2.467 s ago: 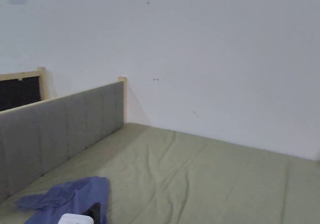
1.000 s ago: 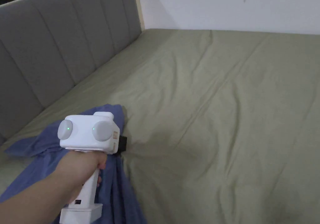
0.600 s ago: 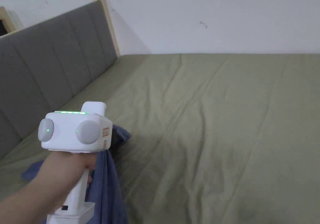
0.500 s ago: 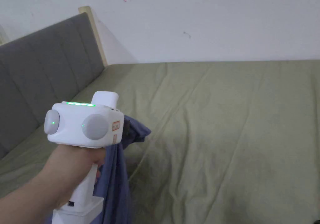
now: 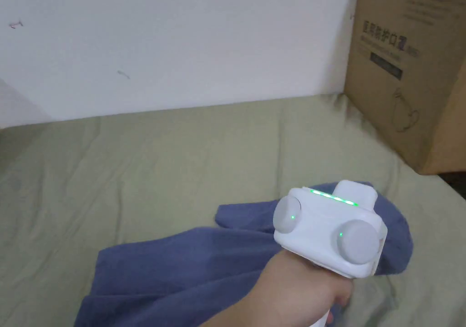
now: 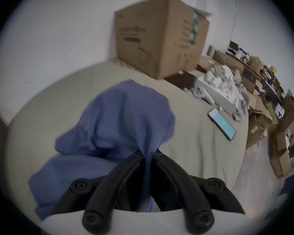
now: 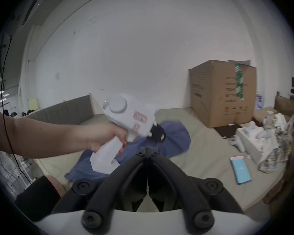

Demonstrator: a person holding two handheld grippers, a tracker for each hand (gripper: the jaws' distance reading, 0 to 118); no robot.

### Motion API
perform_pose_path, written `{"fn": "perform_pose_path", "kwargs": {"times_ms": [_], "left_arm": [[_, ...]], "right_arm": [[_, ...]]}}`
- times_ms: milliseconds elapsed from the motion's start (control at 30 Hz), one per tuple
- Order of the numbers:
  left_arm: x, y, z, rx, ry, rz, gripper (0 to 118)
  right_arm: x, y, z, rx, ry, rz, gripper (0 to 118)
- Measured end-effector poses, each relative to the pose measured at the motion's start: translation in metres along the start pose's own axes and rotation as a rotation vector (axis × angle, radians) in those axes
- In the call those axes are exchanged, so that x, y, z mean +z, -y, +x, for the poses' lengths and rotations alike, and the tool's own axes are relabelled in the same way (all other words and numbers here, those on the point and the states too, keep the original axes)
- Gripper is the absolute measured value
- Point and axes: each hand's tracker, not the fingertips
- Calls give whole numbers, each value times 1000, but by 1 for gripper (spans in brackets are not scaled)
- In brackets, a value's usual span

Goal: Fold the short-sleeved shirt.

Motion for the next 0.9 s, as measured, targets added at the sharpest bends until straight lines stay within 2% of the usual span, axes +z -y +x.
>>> {"fn": "perform_pose_path", "kwargs": {"times_ms": [67, 100, 133, 167, 200, 267, 400, 433, 467, 500, 533, 567, 733, 900], "left_arm": [[-23, 10, 15, 10, 2, -7, 5], [-29, 16, 18, 25, -12, 3, 18], [-31, 22, 21, 62, 8, 44, 50], [-31, 26, 17, 82, 31, 43, 95], [-25, 31, 13, 114, 49, 36, 118], [5, 39, -2, 154, 26, 89, 112], [94, 75, -49, 172, -102, 199, 110], [124, 93, -61, 184, -149, 260, 102], [149, 108, -71, 181, -180, 298, 83], [176, 126, -80, 167, -258, 319, 46], [202, 144, -91, 174, -352, 344, 17], [220, 161, -98, 190, -419, 365, 3], [300, 251, -129, 416, -504, 374, 1], [311, 290, -146, 489, -503, 359, 0]], "right_arm": [[8, 1, 14, 4, 57, -2, 0], [10, 3, 21, -7, 64, -4, 0], [11, 5, 27, -19, 70, -8, 0], [11, 7, 31, -30, 75, -12, 0], [8, 9, 34, -37, 78, -16, 0], [1, 11, 36, -36, 79, -26, 0], [-11, 10, 35, -18, 60, -10, 0], [-14, 10, 33, -7, 45, 0, 0], [-17, 10, 32, 8, 36, 10, 0], [-21, 10, 30, 25, 28, 16, 0], [-25, 12, 28, 40, 22, 15, 0], [-28, 14, 26, 57, 24, 9, 0], [-38, 28, 21, 52, 28, -45, 0], [-42, 32, 12, 56, 42, -84, 0]]}}
